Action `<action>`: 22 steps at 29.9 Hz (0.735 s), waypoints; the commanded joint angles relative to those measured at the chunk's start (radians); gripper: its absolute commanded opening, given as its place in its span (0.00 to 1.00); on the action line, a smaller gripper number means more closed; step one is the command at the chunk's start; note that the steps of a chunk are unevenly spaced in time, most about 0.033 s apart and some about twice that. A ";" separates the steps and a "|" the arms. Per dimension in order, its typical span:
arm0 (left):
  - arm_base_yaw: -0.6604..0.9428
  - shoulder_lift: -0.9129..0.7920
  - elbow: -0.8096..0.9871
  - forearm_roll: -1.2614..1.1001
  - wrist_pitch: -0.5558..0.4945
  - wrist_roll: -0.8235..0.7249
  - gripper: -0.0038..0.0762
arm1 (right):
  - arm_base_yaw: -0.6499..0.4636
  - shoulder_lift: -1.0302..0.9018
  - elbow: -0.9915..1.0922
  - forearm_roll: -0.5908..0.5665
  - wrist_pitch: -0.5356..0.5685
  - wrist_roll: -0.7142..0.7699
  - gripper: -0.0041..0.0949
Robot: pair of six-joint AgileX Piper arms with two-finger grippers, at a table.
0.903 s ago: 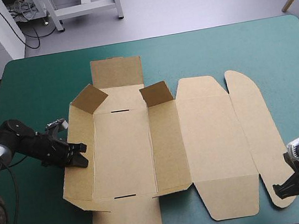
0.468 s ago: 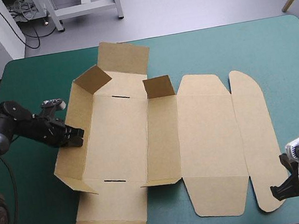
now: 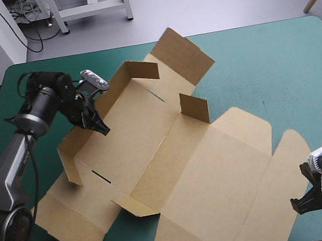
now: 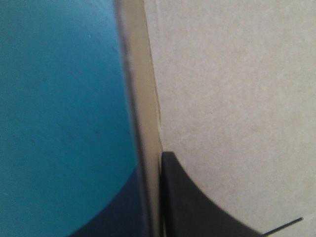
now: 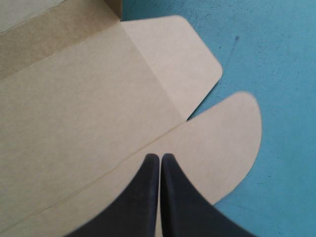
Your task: Fold the box
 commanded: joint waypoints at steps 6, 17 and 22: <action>-0.266 0.010 -0.091 0.437 -0.072 0.009 0.04 | -0.005 0.008 -0.023 0.003 -0.061 -0.034 0.04; -0.406 0.057 -0.091 0.644 -0.226 -0.010 0.04 | -0.005 0.008 -0.023 0.003 -0.061 -0.034 0.04; -0.452 0.055 -0.091 0.646 -0.269 -0.035 0.04 | -0.005 0.008 -0.023 0.003 -0.061 -0.037 0.04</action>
